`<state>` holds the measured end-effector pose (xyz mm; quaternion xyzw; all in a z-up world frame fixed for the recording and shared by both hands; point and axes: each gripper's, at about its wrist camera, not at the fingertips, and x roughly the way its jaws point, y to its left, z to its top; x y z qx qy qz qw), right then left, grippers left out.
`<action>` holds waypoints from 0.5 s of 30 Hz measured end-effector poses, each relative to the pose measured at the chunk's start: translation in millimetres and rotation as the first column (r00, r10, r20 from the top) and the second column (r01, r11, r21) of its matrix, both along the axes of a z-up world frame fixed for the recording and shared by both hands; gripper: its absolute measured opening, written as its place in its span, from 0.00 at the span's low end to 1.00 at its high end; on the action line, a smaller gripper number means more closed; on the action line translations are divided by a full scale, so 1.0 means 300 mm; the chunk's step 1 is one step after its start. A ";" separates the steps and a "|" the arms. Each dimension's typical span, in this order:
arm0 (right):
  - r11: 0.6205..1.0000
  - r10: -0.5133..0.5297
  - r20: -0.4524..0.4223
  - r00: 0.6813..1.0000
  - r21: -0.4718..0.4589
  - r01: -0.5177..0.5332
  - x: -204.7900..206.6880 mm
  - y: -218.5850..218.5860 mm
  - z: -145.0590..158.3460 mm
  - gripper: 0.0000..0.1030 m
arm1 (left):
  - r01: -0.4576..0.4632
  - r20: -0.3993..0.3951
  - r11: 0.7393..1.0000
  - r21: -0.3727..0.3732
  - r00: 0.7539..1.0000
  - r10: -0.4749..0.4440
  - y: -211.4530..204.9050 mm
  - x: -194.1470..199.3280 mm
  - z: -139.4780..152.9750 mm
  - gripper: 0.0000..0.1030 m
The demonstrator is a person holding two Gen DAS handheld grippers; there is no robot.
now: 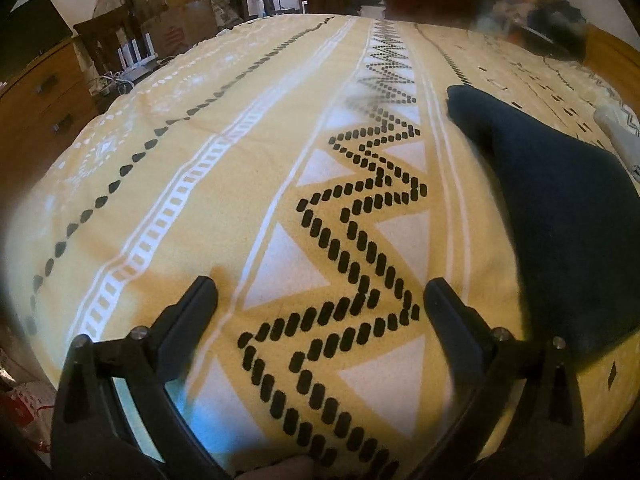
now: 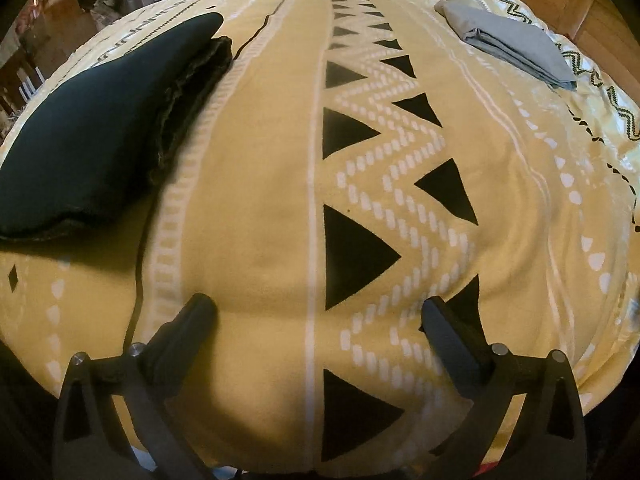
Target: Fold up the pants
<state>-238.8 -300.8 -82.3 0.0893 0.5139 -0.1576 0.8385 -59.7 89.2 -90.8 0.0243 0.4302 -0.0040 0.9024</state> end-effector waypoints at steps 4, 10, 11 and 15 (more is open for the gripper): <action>1.000 -0.001 0.008 1.000 0.011 0.000 0.004 -0.015 -0.003 1.00 | -0.004 -0.001 1.000 0.010 1.000 0.004 -0.004 -0.003 0.000 1.00; 1.000 0.002 0.010 1.000 0.010 -0.002 0.002 -0.012 -0.003 1.00 | -0.001 0.000 1.000 0.004 1.000 0.001 -0.003 -0.004 0.000 1.00; 1.000 0.002 0.011 1.000 0.009 -0.002 0.000 -0.011 -0.003 1.00 | -0.001 0.000 1.000 0.003 1.000 0.001 -0.002 -0.004 -0.001 1.00; 1.000 0.002 0.011 1.000 0.010 -0.003 -0.001 -0.010 -0.003 1.00 | 0.001 0.001 1.000 0.003 1.000 -0.001 -0.001 0.000 -0.001 1.00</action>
